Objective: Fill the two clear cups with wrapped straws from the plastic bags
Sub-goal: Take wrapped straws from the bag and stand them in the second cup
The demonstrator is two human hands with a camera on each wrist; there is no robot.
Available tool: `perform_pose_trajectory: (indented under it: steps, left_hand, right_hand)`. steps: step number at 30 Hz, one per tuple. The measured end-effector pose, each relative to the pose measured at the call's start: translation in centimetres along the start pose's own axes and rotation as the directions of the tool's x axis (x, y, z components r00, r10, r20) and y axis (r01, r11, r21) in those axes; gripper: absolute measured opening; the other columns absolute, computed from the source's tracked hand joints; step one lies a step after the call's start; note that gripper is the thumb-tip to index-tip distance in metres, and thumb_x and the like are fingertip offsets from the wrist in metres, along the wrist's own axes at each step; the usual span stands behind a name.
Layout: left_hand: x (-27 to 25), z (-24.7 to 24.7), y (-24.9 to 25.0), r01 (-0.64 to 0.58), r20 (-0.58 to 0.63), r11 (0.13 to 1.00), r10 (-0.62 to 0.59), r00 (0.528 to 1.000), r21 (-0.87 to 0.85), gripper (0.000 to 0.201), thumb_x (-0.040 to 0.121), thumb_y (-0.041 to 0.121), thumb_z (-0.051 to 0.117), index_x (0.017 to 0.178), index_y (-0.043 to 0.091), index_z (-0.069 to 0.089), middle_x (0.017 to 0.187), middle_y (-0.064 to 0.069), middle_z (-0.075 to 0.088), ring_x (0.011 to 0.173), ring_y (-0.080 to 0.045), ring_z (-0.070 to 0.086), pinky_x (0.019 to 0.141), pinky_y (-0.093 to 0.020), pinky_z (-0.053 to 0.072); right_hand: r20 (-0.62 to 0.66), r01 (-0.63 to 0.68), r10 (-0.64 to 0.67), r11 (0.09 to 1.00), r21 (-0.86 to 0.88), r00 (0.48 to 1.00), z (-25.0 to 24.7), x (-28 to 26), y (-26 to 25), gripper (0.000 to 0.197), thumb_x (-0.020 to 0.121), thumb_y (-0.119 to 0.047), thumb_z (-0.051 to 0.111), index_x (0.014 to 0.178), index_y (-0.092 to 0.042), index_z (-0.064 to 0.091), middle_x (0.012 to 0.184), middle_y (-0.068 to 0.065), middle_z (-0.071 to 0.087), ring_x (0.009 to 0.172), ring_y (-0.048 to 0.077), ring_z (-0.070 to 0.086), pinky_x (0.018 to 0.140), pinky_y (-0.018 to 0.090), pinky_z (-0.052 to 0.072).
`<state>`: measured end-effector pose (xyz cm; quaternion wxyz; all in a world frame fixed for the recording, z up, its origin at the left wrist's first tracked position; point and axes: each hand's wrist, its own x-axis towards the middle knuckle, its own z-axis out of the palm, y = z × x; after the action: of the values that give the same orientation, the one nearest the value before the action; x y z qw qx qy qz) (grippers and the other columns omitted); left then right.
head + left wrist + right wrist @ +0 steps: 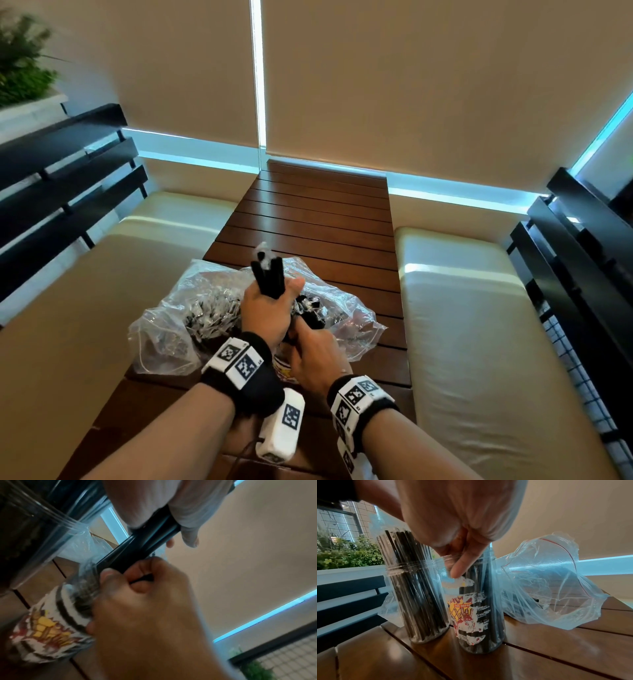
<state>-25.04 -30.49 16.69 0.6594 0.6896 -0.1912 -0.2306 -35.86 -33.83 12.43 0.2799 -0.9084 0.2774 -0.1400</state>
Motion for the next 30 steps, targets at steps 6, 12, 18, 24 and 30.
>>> perform_pose_trajectory:
  steps: [6,12,18,24,30]
  left_hand:
    - [-0.6,-0.4,-2.3,0.028,0.077,0.980,-0.045,0.996,0.199,0.050,0.050,0.060,0.077,0.080,0.022,0.064,0.084,-0.002,0.071,0.081,-0.019,0.070,0.082,-0.048,0.057]
    - [-1.1,-0.2,2.4,-0.280,0.103,0.912,0.261,0.960,0.300,0.080,0.065,0.028,0.088,0.127,0.035,0.038,0.125,0.008,0.055,0.112,-0.009,0.056,0.099,-0.032,0.046]
    - [-0.4,-0.6,3.1,-0.625,0.339,0.637,0.526,0.780,0.451,0.074,0.086,0.015,0.071,0.148,0.030,0.034,0.140,0.008,0.045,0.123,-0.005,0.047,0.102,-0.023,0.043]
    - [-1.1,-1.2,-1.7,-0.527,0.502,0.353,0.168,0.849,0.773,0.057,0.101,0.047,0.026,0.147,0.014,0.037,0.158,-0.008,0.026,0.148,-0.023,0.016,0.119,-0.041,0.022]
    - [-0.4,0.2,-0.4,-0.653,0.593,0.217,0.284,0.753,0.725,0.069,0.094,0.058,0.012,0.154,0.026,0.013,0.163,-0.006,0.006,0.150,-0.025,0.003,0.120,-0.049,0.015]
  right_hand:
    - [0.028,-0.019,0.017,0.995,0.097,0.999,-0.3,0.4,0.2,0.034,0.082,-0.020,0.050,0.115,-0.010,0.052,0.091,0.013,0.068,0.075,0.032,0.065,0.065,0.035,0.053]
    - [0.061,-0.022,0.019,0.998,0.055,0.998,-0.3,0.8,0.5,0.029,0.089,-0.028,0.058,0.116,-0.017,0.054,0.096,0.010,0.071,0.083,0.031,0.067,0.073,0.043,0.056]
    - [0.065,0.025,-0.026,0.999,0.029,0.998,-0.4,1.2,1.1,0.030,0.091,-0.034,0.059,0.116,-0.019,0.052,0.097,0.006,0.071,0.084,0.027,0.068,0.074,0.041,0.057]
    - [-0.071,0.131,-0.144,0.978,-0.164,0.987,0.0,-0.5,2.7,0.029,0.085,-0.033,0.053,0.105,-0.013,0.061,0.106,0.002,0.054,0.097,0.020,0.052,0.068,0.036,0.055]
    - [-0.169,-0.007,-0.021,0.987,-0.163,0.985,-1.9,-1.5,4.5,0.011,0.080,-0.032,0.050,0.077,-0.022,0.051,0.085,-0.008,0.048,0.081,0.012,0.046,0.065,0.027,0.046]
